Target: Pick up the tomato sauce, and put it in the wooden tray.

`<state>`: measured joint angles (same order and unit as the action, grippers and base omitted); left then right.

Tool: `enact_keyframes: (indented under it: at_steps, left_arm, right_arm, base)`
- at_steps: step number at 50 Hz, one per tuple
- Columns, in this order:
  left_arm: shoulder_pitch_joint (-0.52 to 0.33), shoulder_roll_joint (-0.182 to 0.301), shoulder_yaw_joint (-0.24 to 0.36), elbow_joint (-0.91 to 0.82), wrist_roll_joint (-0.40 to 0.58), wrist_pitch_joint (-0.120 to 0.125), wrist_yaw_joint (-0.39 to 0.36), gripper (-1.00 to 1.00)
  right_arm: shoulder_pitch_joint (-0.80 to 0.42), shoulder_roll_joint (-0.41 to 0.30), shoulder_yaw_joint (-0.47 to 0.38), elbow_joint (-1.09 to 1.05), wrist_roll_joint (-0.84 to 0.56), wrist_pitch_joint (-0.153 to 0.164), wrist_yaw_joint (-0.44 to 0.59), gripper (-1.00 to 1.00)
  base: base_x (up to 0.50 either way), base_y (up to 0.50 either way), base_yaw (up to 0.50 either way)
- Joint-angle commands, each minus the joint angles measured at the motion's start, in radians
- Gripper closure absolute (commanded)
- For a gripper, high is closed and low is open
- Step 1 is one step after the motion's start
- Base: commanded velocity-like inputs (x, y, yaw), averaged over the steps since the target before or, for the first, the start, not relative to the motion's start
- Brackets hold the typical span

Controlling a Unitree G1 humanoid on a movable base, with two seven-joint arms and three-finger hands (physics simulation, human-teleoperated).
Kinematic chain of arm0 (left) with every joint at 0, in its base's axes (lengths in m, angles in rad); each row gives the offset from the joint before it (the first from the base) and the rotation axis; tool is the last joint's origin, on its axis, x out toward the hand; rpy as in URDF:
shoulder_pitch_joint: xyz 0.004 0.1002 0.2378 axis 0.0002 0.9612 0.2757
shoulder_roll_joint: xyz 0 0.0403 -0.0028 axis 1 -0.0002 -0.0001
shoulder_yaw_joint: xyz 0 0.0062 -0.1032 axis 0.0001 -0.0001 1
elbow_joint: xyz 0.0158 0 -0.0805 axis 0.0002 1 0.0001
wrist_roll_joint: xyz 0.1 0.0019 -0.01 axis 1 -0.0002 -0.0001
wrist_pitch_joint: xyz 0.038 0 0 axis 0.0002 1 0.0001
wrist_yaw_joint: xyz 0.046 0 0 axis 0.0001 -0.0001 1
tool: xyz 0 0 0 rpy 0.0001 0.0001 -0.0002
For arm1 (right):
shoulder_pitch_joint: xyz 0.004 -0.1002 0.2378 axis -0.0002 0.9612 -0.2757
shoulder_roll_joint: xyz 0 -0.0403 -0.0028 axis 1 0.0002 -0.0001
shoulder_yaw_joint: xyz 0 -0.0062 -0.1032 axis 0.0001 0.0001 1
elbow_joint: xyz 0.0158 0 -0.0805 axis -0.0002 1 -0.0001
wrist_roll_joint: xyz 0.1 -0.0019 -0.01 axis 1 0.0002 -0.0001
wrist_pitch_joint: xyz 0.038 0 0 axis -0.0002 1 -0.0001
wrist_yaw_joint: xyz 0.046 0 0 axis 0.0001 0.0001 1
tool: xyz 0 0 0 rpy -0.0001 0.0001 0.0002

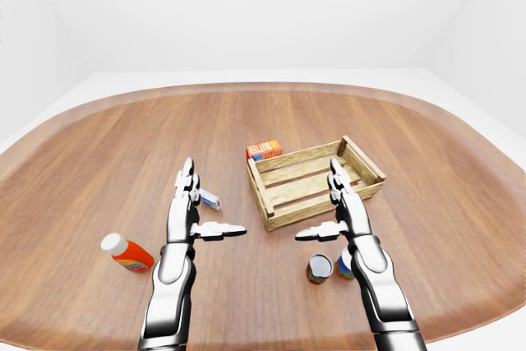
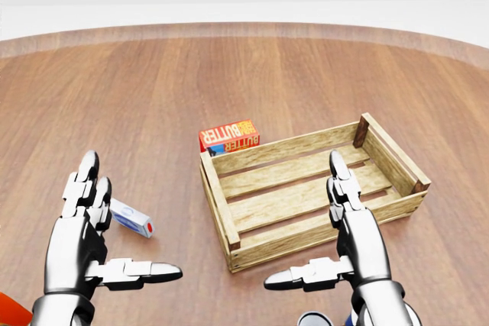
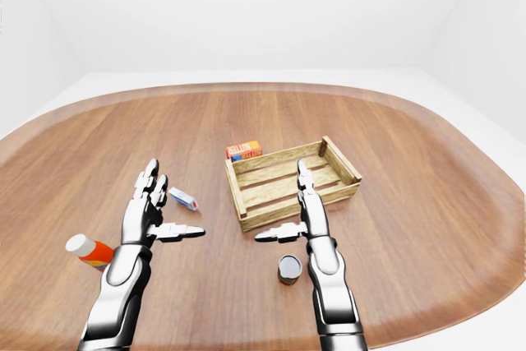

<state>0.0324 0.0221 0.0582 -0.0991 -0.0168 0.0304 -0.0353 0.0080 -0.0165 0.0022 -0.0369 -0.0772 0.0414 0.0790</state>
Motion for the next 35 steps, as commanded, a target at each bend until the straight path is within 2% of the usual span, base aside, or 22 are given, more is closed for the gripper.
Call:
enact_keyframes:
  at_steps: [1, 23, 25, 26, 34, 35]
  left_arm:
    - [0.007, 0.000, 0.001, -0.006, 0.002, 0.004, 0.000, -1.00]
    - [0.007, 0.000, 0.000, -0.005, 0.005, 0.002, -0.002, -1.00]
    - [0.008, 0.000, 0.000, -0.006, 0.006, 0.002, -0.001, -1.00]
    - [0.008, 0.000, 0.000, -0.006, 0.006, 0.002, -0.001, -1.00]
    - [0.008, 0.000, 0.001, -0.008, 0.005, 0.003, -0.001, -1.00]
    - [0.008, 0.000, 0.001, -0.008, 0.004, 0.003, -0.001, -1.00]
  right_arm:
    - [0.005, -0.001, -0.003, 0.008, 0.005, -0.009, 0.007, -1.00]
    - [0.005, -0.003, -0.002, 0.015, 0.003, -0.013, 0.010, -1.00]
    - [0.016, 0.000, 0.000, 0.011, 0.009, -0.051, 0.016, -1.00]
    - [0.017, 0.000, 0.000, 0.011, 0.009, -0.052, 0.016, -1.00]
    - [0.060, -0.007, -0.001, -0.086, -0.026, -0.053, 0.011, -1.00]
    - [0.063, -0.007, -0.007, -0.096, -0.021, -0.043, 0.015, -1.00]
  base:
    - [0.50, 0.00, 0.00]
    - [0.50, 0.00, 0.00]
    - [0.50, 0.00, 0.00]
    - [0.50, 0.00, 0.00]
    - [0.05, 0.00, 0.00]
    - [0.00, 0.00, 0.00]
